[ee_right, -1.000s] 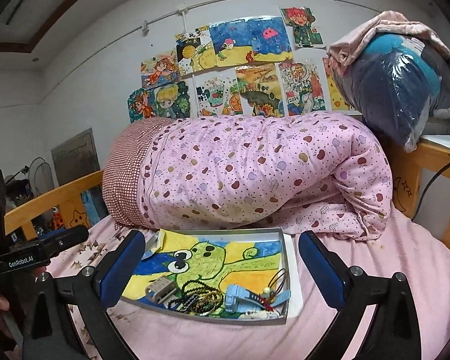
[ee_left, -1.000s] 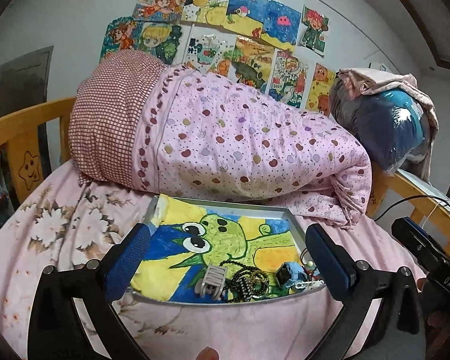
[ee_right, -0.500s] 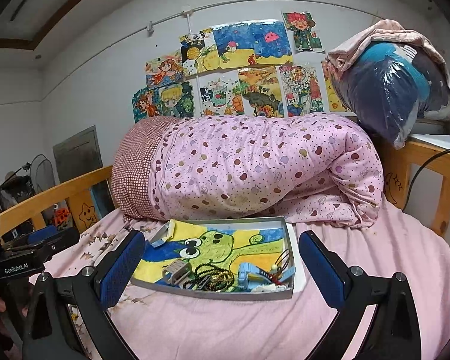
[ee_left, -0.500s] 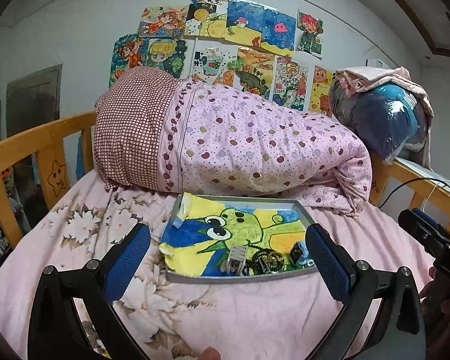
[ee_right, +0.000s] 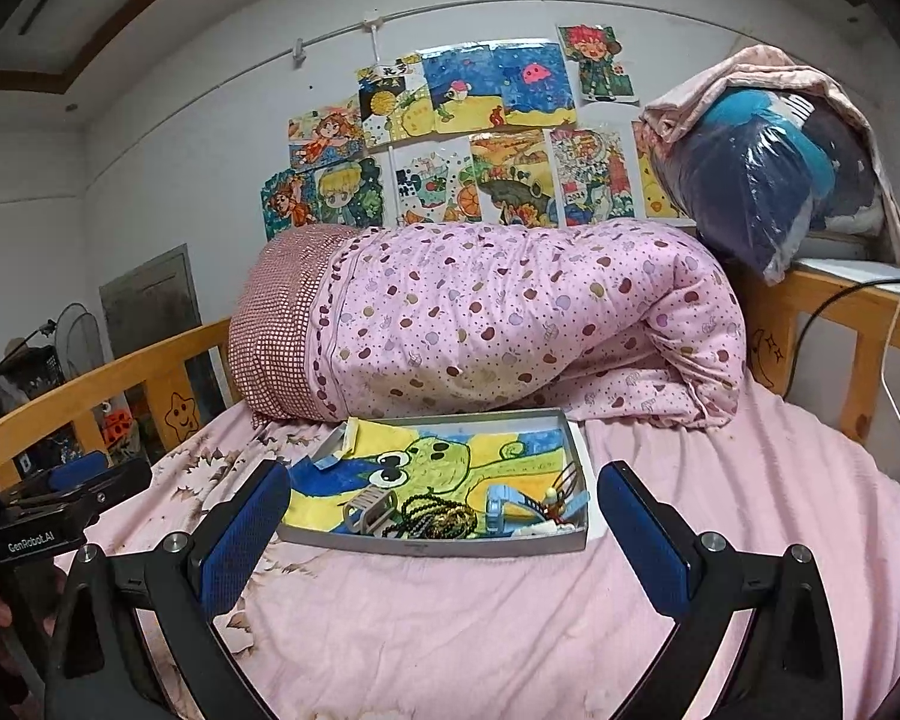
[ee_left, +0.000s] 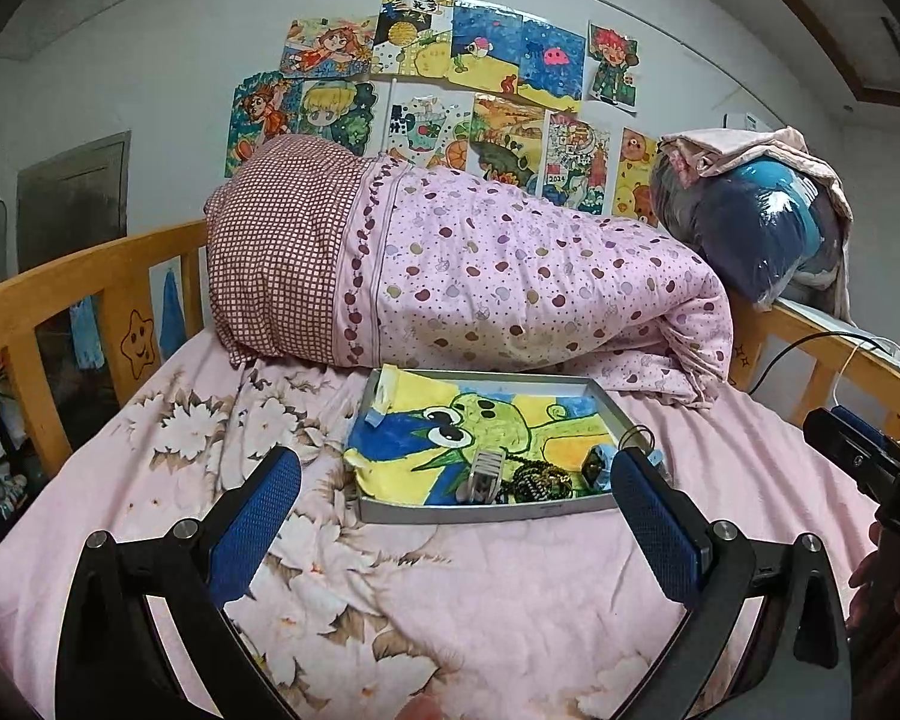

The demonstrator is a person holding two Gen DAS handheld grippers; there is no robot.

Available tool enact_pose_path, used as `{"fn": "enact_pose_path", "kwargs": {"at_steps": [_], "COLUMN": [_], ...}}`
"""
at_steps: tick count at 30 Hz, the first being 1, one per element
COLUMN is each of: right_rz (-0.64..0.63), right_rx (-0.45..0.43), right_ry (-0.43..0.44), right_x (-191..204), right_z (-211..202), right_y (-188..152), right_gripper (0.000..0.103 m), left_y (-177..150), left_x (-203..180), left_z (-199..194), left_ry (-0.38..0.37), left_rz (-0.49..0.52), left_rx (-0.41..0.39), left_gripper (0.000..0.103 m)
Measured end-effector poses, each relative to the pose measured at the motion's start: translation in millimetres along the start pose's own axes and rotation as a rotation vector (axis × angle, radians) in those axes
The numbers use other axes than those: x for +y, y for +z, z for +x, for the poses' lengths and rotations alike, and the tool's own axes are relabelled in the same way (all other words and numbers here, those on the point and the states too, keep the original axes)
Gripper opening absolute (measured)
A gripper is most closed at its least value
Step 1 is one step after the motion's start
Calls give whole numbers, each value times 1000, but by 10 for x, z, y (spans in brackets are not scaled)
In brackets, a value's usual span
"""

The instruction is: Organize jewelry

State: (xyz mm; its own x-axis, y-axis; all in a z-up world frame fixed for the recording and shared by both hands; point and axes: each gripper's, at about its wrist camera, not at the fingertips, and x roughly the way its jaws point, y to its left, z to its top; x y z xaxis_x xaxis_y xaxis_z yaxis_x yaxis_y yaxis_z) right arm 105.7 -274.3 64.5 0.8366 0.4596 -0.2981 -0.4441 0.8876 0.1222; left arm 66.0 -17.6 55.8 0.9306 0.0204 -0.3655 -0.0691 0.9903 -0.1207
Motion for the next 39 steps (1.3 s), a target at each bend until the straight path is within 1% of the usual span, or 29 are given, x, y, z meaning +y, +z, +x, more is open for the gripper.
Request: {"fn": "enact_pose_path", "kwargs": {"at_steps": [8,15,19,24,26,32,39], "right_rz": [18,17,17,37,37,43,27], "right_rx": [32,65,88,69,67,106,139], "right_ry": [-26,-45,-56,-74,-94,-126,-117], "right_x": [97,156,149,91,69,17,48], "right_z": [-56,-12,29,17,25,126,186], "right_y": [-151,-344,-436,-481,-522,-614,-686], "right_gripper": [103,103,103,103,103,103,103], "left_y": [-145,-285,-386,-489,-509,-580,-640], "left_x": [51,81,79,43,36,25,79], "left_z": [-89,-84,-48,-17,-2,41,87], "left_ry": [3,6,12,15,12,16,27], "left_rz": [12,10,20,38,44,54,39], "left_rx": [15,41,62,70,69,71,84], "left_gripper": [101,101,101,101,101,101,101]}}
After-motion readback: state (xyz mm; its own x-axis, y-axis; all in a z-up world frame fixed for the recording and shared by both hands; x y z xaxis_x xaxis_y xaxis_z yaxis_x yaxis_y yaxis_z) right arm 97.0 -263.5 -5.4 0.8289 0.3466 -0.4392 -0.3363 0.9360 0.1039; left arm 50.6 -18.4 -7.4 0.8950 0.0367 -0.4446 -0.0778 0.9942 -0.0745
